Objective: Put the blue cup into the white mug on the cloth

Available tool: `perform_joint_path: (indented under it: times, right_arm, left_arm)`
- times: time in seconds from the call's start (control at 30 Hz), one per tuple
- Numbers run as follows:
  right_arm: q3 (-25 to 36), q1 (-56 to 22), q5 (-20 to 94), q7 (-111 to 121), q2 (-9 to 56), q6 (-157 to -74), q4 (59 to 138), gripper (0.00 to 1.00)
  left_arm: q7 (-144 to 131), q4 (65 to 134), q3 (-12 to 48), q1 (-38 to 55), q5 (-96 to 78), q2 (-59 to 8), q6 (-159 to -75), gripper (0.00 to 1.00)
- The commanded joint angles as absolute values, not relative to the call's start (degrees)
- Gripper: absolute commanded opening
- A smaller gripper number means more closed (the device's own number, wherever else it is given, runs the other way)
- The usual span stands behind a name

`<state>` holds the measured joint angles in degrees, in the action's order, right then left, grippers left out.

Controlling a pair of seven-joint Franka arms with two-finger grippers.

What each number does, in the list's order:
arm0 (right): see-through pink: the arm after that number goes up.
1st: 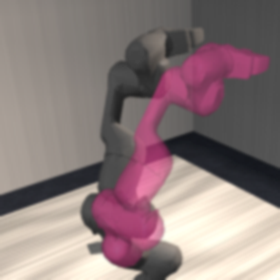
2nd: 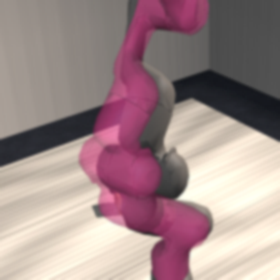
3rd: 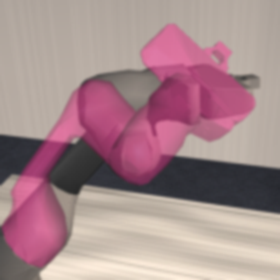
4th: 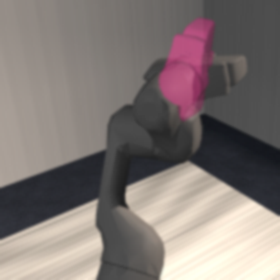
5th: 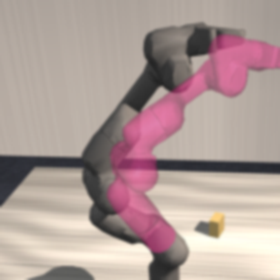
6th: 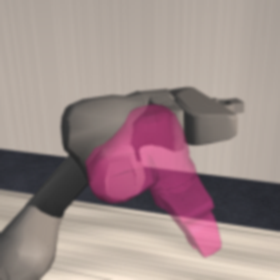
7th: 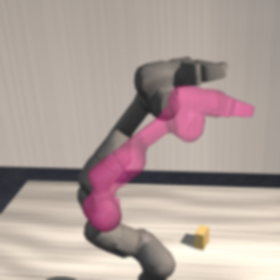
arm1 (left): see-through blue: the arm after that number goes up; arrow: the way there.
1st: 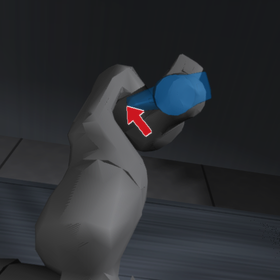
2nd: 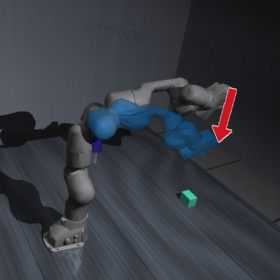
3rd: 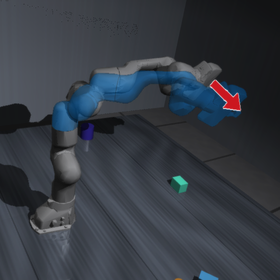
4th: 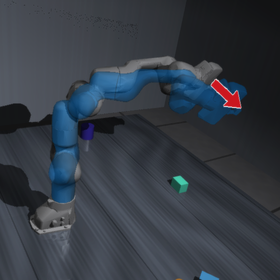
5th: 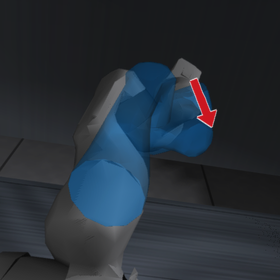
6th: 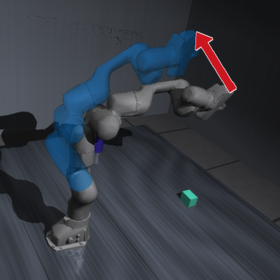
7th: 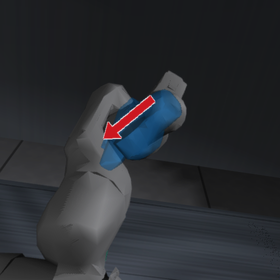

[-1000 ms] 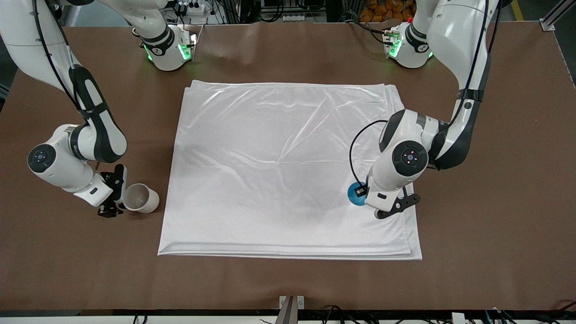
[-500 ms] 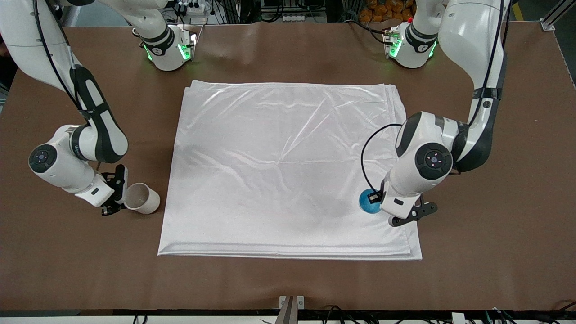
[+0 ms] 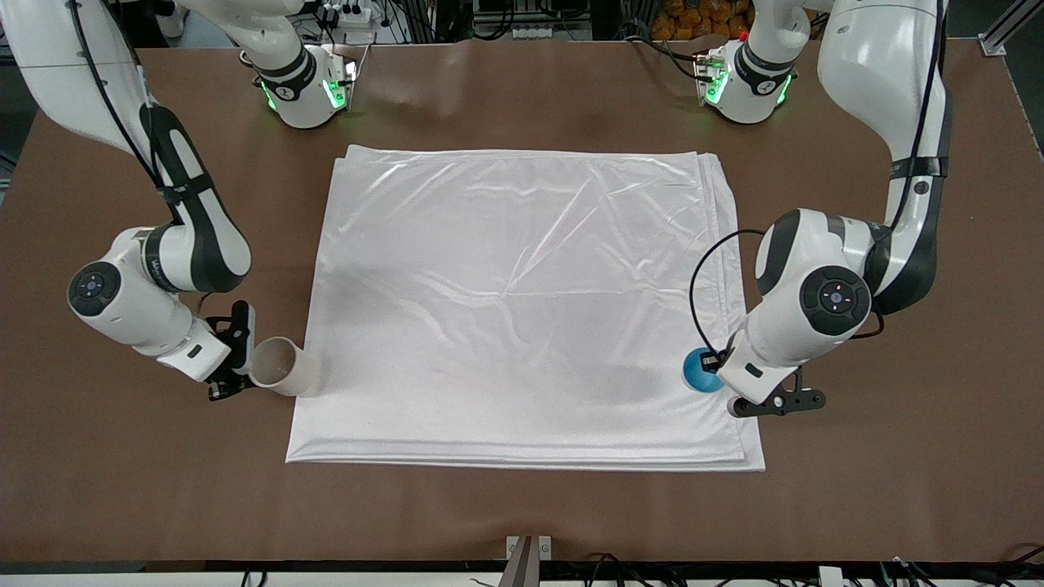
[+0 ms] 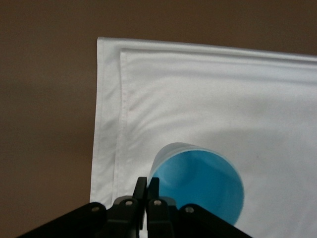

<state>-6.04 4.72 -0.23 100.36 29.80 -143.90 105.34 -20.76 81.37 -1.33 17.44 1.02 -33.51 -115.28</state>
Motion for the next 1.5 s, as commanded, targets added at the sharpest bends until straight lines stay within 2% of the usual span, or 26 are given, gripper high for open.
perform_joint_path:
  times: [0.0,0.4,0.6,0.93,1.2,1.47]
  right_arm:
    - [-6.07,0.36,-0.97,91.6,27.42,-141.15,105.73,0.0]
    - [-6.06,-9.75,-1.32,75.24,27.33,-140.1,105.38,0.0]
    - [-3.7,-20.11,-3.42,63.74,27.16,-138.61,104.33,0.0]
    - [-3.43,-30.49,-14.41,45.36,28.92,-125.95,97.82,0.0]
    - [-3.6,-34.1,-14.15,38.5,31.72,-126.21,95.98,0.0]
    - [-3.6,-35.94,-14.06,34.63,35.42,-127.26,93.69,0.0]
  left_arm:
    - [-17.32,81.65,-2.2,17.58,2.64,-32.08,-112.76,0.0]
    - [-18.19,81.65,-2.2,18.28,1.93,-31.47,-110.48,0.0]
    - [-20.91,81.65,-1.58,18.63,1.76,-31.46,-108.9,0.0]
    - [-30.4,81.21,0.17,20.91,1.58,-31.46,-108.9,0.0]
    - [-38.84,80.6,0.88,25.05,1.58,-31.55,-108.9,0.0]
    - [-39.55,79.98,1.67,25.05,1.49,-31.46,-108.9,0.0]
